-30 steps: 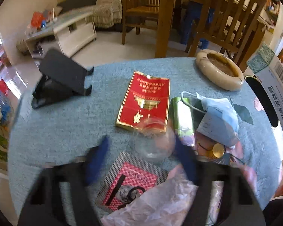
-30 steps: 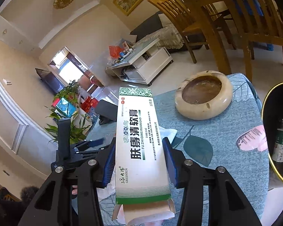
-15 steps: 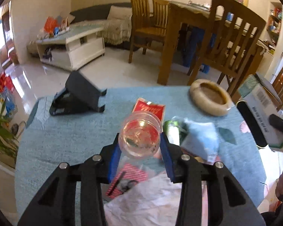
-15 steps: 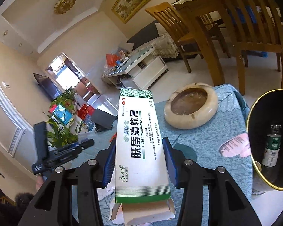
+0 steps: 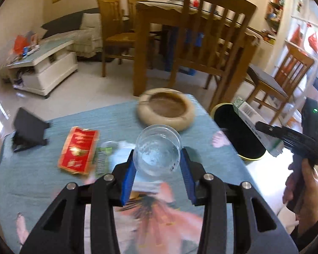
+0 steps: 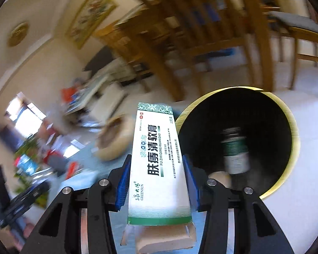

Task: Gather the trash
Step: 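Carry the box and clear cup to the black bin and release them, then move both grippers back over the table toward the tissues and mask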

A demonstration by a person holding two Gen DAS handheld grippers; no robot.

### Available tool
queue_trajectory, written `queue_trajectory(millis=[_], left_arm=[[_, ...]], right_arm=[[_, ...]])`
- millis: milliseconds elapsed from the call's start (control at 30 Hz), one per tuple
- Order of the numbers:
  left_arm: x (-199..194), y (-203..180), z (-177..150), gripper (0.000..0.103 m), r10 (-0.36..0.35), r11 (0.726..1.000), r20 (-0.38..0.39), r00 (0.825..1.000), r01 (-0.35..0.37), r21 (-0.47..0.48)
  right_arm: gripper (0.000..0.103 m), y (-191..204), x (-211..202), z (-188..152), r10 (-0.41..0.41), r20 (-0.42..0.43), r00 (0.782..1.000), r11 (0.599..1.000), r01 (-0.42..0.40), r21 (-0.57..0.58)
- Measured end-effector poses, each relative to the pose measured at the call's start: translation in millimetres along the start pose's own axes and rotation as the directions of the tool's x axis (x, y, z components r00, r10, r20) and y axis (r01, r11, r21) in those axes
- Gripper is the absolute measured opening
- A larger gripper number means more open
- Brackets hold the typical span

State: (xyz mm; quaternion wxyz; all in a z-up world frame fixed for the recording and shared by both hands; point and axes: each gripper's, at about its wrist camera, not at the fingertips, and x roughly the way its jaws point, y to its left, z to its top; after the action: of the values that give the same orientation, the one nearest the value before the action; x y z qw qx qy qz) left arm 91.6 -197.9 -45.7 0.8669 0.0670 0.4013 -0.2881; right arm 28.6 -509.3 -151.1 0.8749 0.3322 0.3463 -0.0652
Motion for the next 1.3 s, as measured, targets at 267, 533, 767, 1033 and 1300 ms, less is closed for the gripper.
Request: queue_trajectory(millis=[267,533,767,1033,1300], left_arm=[[38,-86,14,0.041,-0.081,0.99,-0.05,0.995,0.086,0.112],[71,-150,24,0.041,-0.104,0.973,-0.089,0.991,0.12,0.2],[99,-194,30,0.042,-0.108,0.955,-0.115,0.987,0.135,0.264],[120,-227,45,0.043,-0.095,0.937,-0.109,0.989,0.126,0.325],[114,-232,48,0.072,-0.116,0.932,-0.076,0.99,0.135,0.337]], right_arm=[[0.06,-38,1,11,-0.158,0.068,0.985,0.987,0.155,0.044],[0.083,-43,-50,20,-0.148,0.26,0.954,0.987,0.126,0.099],[0.088,-50,-81,24,-0.171,0.352,0.92,0.982,0.13,0.137],[0.091,-69,-108,21,-0.171,0.429,0.887,0.972,0.081,0.22],[0.094,-62,-106,22,-0.147,0.436,0.888,0.977,0.062,0.202]])
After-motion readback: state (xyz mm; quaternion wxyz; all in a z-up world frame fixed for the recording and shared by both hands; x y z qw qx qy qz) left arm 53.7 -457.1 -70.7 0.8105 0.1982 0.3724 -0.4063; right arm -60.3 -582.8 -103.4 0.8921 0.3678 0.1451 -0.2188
